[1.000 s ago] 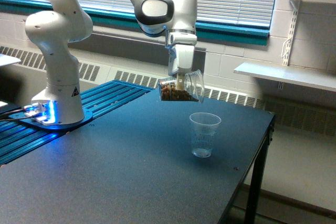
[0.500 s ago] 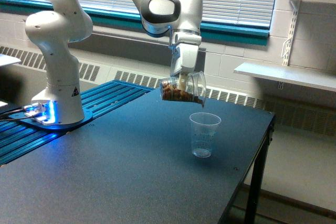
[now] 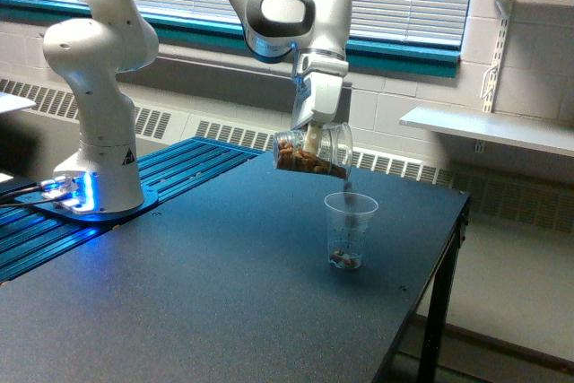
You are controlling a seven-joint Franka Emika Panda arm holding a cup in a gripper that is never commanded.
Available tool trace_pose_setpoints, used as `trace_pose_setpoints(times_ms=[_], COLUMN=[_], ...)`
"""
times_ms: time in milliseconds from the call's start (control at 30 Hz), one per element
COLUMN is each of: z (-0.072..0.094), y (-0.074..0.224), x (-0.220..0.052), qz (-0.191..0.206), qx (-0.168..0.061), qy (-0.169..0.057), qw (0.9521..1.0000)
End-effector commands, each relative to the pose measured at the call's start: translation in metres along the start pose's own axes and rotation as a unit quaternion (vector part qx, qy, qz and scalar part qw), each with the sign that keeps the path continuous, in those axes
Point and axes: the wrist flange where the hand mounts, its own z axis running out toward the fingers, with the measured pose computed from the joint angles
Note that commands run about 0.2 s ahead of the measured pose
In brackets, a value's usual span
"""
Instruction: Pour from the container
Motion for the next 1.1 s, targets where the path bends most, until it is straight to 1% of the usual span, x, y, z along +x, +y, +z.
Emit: trace_pose_setpoints(times_ms=[33, 600, 900, 1100], z=[-0.005, -0.012, -0.018, -0.018], y=[-0.005, -0.011, -0.013, -0.014], x=[0.003, 0.006, 0.009, 0.009], qz=[-0.014, -0.041, -0.058, -0.064], qx=[-0.01, -0.029, -0.044, -0.047], qy=[0.004, 0.005, 0.006, 0.004], qw=[0.9999, 0.9987, 0.9973, 0.9968])
